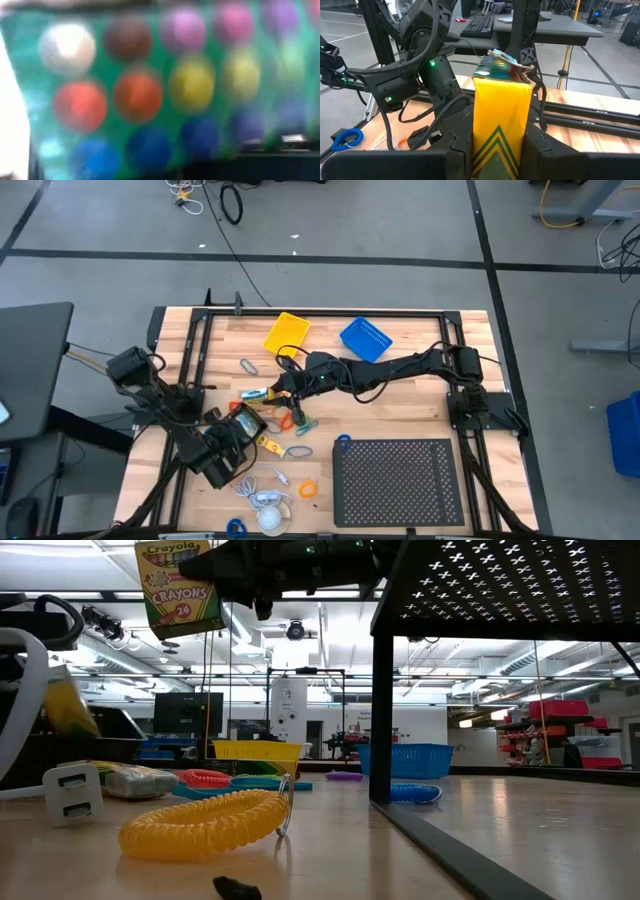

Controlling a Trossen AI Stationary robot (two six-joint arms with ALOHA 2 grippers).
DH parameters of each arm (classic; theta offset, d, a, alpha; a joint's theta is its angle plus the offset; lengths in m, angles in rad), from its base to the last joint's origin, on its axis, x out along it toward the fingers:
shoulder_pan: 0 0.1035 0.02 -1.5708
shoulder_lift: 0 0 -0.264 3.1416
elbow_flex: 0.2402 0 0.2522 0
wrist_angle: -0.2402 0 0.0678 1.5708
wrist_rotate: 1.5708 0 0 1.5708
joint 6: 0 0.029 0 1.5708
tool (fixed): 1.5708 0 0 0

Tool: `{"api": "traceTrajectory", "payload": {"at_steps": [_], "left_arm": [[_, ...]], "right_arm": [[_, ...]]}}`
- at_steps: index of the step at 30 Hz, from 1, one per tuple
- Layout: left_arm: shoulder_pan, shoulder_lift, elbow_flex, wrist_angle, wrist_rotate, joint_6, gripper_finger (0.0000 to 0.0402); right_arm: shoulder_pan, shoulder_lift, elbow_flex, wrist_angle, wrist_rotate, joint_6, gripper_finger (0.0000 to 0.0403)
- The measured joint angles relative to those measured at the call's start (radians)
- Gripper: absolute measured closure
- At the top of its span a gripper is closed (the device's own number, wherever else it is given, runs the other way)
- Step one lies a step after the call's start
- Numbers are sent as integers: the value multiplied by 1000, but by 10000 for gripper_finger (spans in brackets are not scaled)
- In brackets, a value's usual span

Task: Pick & Place Office Desk Supplies
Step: Put the crayon box into the black basket

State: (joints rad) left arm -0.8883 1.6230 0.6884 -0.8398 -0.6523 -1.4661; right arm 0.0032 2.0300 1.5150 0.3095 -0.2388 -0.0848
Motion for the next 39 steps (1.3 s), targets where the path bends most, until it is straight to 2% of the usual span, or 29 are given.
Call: {"api": "traceTrajectory", "payload": {"at_steps": [8,19,33,39], "left_arm": [[0,-4,11,0,75,-12,401],[0,-4,91,-203,1,-51,401],[-2,-5,92,-216,-28,-81,401],[-49,-5,110,-273,-29,-162,401]], "right_arm": [[0,0,0,-6,-2,1,308],[1,0,0,-8,-4,1,308],[0,0,0,-8,-26,0,308],[1,0,0,-8,-54,-4,308]]}}
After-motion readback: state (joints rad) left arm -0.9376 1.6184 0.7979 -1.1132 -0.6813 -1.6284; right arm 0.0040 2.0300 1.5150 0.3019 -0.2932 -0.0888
